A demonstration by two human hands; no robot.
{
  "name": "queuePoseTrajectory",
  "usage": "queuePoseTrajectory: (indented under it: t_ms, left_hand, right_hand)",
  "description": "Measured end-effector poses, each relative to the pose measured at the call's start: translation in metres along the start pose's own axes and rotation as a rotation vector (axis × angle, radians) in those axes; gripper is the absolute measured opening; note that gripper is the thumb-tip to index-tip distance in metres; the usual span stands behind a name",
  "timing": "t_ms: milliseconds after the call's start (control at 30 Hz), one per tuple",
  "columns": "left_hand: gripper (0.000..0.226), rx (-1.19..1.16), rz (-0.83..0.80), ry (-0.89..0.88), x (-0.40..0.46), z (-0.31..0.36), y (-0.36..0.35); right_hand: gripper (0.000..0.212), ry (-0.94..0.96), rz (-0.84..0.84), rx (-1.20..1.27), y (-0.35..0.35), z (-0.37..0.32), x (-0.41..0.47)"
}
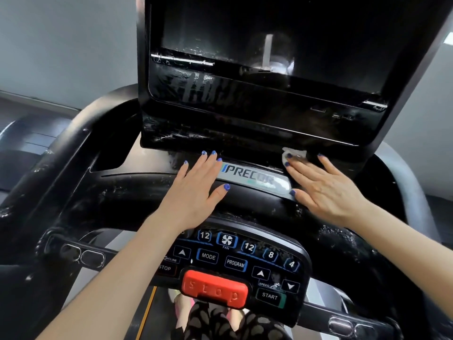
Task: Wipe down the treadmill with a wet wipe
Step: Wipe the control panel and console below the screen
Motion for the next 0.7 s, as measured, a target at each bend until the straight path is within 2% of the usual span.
queuePoseTrajectory:
  t_ms: [167,333,500,700]
  left_hand:
    - [0.076,0.007,-0.016,0.004,-0.001,0.001,0.001]
    - [0.077,0.01,-0.03,-0.03,-0.001,0.018,0.003]
    - [0.077,-0.01,-0.052,-0.127,0.011,0.067,-0.006]
    - [0.075,0.022,-0.039,-0.119,0.018,0.077,-0.017]
  right_hand:
    - [0.09,-0.023,0.042,0.217,0.002,-0.026,0.009]
    - [0.08,-0.094,0.011,0.201,-0.016,0.001,-0.027]
    - [0.079,-0.198,0.084,0.2,-0.007,0.009,-0.014]
    - [0.07,-0.14,0.058,0.363,-0.028,0.002,-0.044]
Point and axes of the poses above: each hand's wrist, its own x-axis towards the middle knuckle, its own y-axis out of the back of the hand, z = x × y, the point moved 8 cm from there along x, towards the middle knuckle, and after that the axes turned 1 degree about -y, right-handed, at the moved point
